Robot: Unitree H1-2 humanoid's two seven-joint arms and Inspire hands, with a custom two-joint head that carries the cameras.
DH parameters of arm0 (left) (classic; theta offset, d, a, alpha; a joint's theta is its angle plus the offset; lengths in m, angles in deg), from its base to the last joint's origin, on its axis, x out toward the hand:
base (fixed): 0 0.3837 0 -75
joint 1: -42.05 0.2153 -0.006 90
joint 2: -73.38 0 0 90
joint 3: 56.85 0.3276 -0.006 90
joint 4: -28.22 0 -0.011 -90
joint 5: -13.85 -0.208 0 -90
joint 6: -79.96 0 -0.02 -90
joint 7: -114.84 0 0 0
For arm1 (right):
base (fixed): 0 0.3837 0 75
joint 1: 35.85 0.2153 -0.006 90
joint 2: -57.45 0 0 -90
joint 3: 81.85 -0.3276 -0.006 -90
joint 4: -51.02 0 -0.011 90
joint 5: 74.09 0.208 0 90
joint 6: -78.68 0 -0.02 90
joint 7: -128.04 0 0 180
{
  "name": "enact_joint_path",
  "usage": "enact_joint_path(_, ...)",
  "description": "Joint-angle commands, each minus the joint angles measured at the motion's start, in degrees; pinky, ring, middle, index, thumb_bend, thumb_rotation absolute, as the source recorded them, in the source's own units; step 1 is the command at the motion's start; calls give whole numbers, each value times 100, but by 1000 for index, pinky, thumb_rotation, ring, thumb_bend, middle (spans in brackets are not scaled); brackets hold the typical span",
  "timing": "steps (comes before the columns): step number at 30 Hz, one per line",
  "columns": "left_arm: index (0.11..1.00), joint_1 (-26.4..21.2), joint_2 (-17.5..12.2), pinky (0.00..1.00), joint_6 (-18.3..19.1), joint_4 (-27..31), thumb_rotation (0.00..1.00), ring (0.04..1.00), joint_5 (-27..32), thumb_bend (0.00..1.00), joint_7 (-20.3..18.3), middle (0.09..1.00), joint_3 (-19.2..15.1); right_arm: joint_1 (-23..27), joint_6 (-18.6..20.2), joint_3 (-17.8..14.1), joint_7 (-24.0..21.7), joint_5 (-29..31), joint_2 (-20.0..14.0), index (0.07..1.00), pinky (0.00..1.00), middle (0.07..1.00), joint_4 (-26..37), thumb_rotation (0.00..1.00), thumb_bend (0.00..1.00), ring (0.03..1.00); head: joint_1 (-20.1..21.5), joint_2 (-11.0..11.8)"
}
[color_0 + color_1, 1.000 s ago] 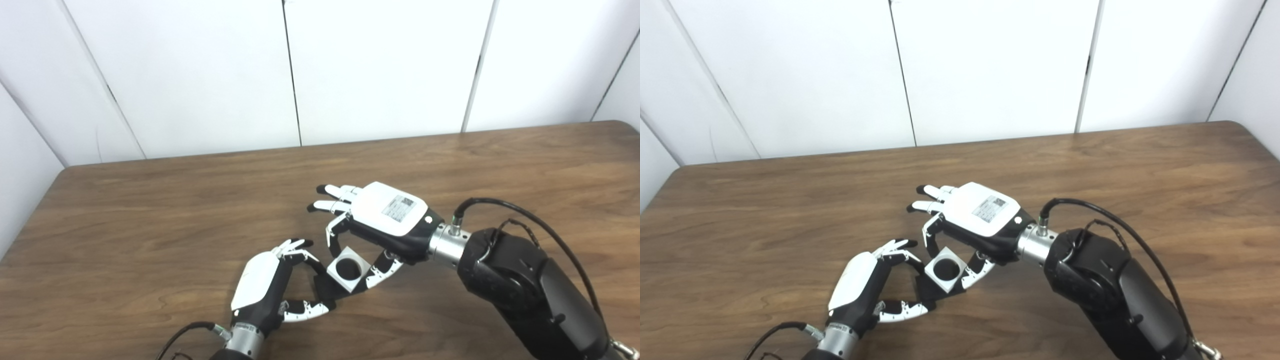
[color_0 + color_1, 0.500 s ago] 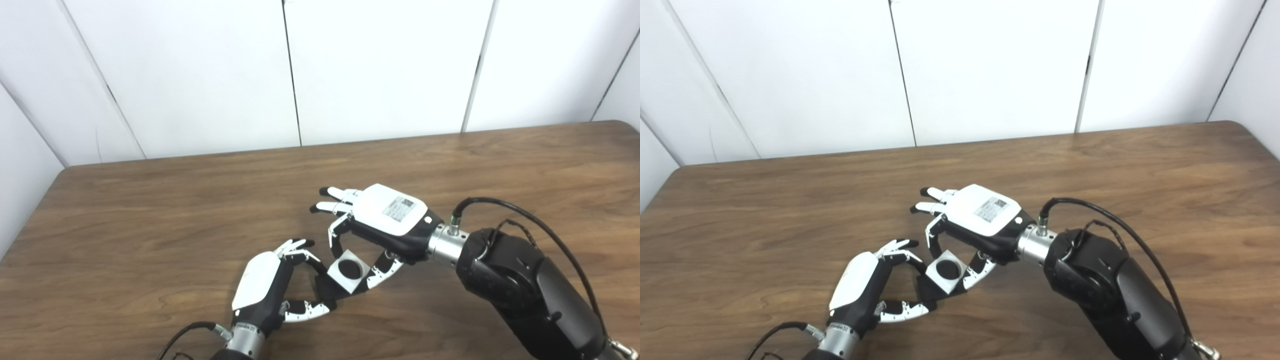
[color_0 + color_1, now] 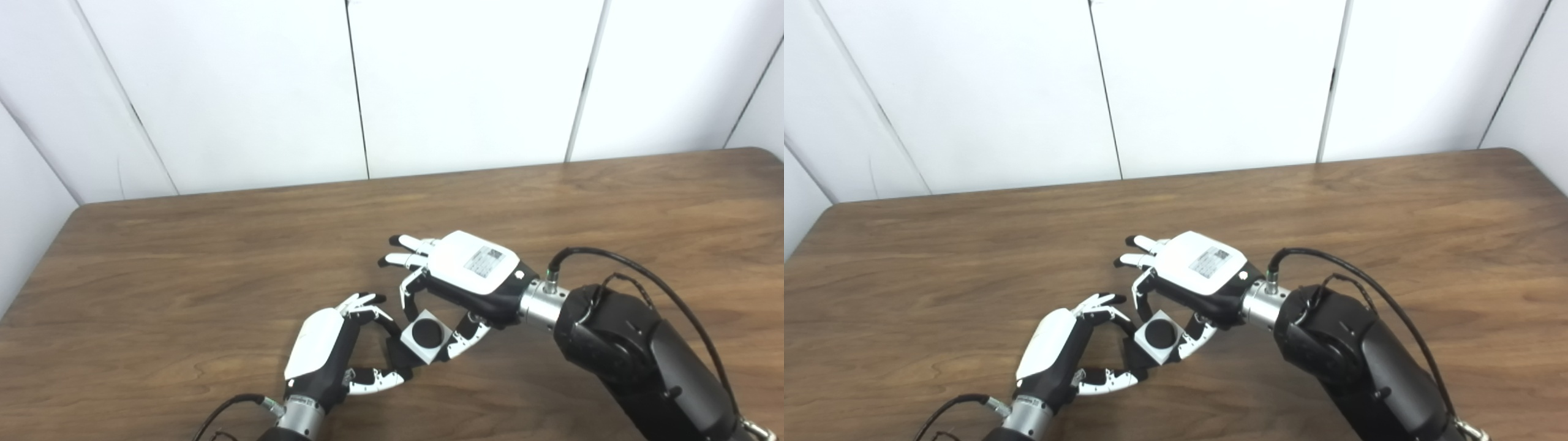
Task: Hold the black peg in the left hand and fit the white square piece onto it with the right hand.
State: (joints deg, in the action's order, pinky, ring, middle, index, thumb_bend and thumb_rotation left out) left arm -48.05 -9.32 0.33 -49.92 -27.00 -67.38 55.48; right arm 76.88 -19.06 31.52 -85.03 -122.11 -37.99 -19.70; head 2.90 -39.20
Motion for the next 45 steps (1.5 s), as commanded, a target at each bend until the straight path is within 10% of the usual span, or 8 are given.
enact_joint_path(1, 492, 48, 6, 903, 98, -160, 78, 923, -95, 504, -218, 862, 118, 187, -135, 7, 71, -66, 24, 492, 879, 923, 190, 144, 524, 993, -3, -14)
enact_joint_path(16, 492, 70, 9, 872, 37, -153, 79, 913, -97, 504, -172, 856, 113, 104, 123, 34, -150, -261, 40, 495, 853, 913, 68, 151, 524, 975, -22, -39)
enact_joint_path(17, 492, 69, 12, 871, 39, -159, 78, 913, -97, 504, -173, 855, 114, 100, 143, 32, -175, -273, 43, 588, 846, 909, 72, 200, 739, 971, -21, -41)
enact_joint_path(20, 492, 61, 17, 867, 76, -158, 79, 910, -126, 504, -193, 853, 120, 92, 189, 12, -236, -265, 53, 653, 843, 909, 78, 249, 897, 971, -27, -35)
enact_joint_path(36, 496, 49, 40, 851, 228, -132, 95, 911, -11, 507, -349, 850, 78, 45, 362, -179, -339, -68, 86, 662, 870, 910, 50, 287, 930, 983, -60, -6)
enact_joint_path(39, 593, 48, 36, 844, 242, -116, 358, 904, 3, 658, -367, 844, 70, 9, 417, -279, -297, 63, 113, 683, 873, 910, 21, 278, 933, 979, -73, 9)
enact_joint_path(45, 643, 49, 12, 822, 199, -79, 476, 883, -2, 724, -306, 834, 11, -99, 485, -515, -159, 311, 112, 720, 854, 911, -93, 304, 932, 969, -105, 32)
